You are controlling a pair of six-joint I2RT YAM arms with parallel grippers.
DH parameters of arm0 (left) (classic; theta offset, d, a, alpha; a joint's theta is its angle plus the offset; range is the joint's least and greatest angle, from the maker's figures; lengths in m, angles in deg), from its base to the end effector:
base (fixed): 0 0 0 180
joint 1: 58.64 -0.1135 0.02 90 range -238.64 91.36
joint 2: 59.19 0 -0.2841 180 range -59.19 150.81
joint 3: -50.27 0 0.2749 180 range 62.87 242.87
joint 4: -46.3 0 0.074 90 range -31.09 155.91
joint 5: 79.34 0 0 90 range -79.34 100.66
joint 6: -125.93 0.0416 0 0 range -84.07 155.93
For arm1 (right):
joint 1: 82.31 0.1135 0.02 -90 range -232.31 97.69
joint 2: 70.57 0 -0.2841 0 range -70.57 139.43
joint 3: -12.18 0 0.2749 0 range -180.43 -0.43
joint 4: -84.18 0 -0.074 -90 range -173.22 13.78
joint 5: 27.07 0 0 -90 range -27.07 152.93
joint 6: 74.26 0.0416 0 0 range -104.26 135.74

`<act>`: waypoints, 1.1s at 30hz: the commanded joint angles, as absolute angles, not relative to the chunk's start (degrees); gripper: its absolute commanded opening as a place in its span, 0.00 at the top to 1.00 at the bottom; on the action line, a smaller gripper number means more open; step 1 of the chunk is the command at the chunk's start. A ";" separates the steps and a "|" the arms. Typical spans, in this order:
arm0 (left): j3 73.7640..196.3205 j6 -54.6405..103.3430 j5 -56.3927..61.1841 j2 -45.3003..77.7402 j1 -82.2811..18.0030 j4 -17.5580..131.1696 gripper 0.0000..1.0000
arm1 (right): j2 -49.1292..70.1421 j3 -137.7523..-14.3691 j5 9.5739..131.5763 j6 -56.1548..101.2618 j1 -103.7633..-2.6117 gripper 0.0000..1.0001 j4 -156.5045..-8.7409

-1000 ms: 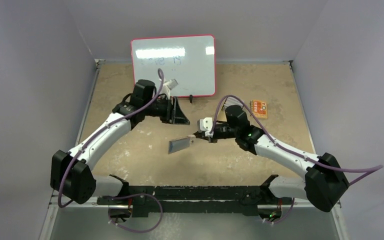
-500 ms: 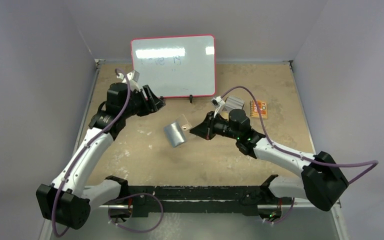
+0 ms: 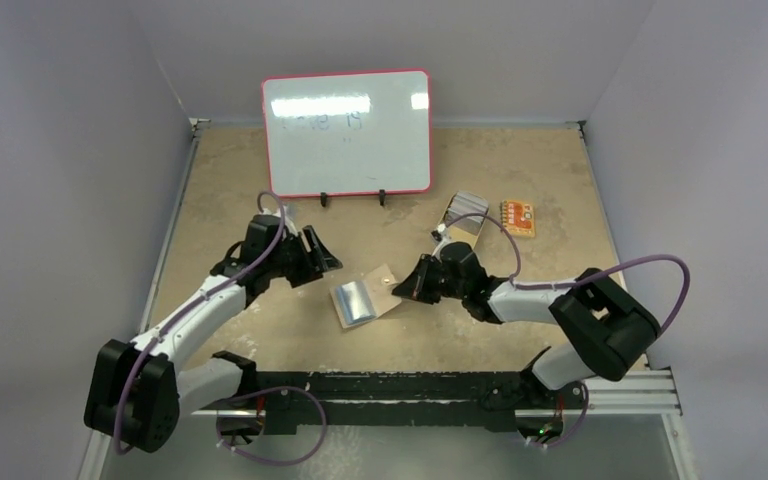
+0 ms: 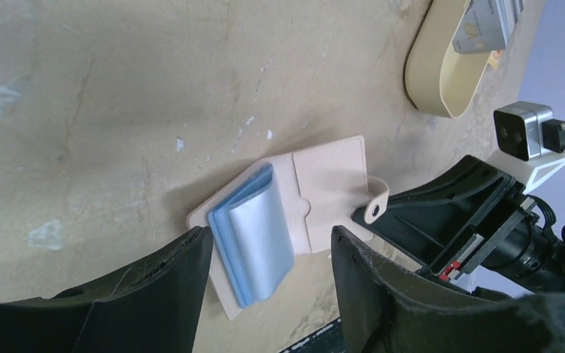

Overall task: Put the credit cards into the card holder
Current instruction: Open the card holder at the center of the board.

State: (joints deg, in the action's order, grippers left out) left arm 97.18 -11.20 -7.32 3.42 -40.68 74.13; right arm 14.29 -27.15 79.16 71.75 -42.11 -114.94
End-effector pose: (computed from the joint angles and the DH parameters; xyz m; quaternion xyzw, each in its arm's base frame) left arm 0.2208 -0.0851 0.2131 -0.1689 0.8939 -0.3307 0.2512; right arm 0.2134 0.1955 0.1496 0.0421 0.8437 0.4684 0.2590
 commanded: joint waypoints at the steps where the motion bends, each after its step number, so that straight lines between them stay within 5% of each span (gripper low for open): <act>1: 95.78 -14.82 -8.35 6.57 -36.54 63.73 0.40 | 13.10 -24.88 70.57 73.68 -42.23 1.00 -117.18; 26: 80.16 -24.39 -7.27 3.31 -30.76 40.64 0.45 | 12.04 -20.87 68.05 74.46 -42.24 1.00 -117.94; 33: 78.99 -23.96 -7.34 6.03 -30.52 38.64 0.60 | 12.89 -20.59 68.21 73.88 -42.24 1.00 -118.36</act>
State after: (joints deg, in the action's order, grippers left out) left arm 79.69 -23.53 -6.58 5.46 -31.07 43.58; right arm 13.32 -20.74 69.79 74.63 -42.22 -116.76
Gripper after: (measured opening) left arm 0.438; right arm 0.012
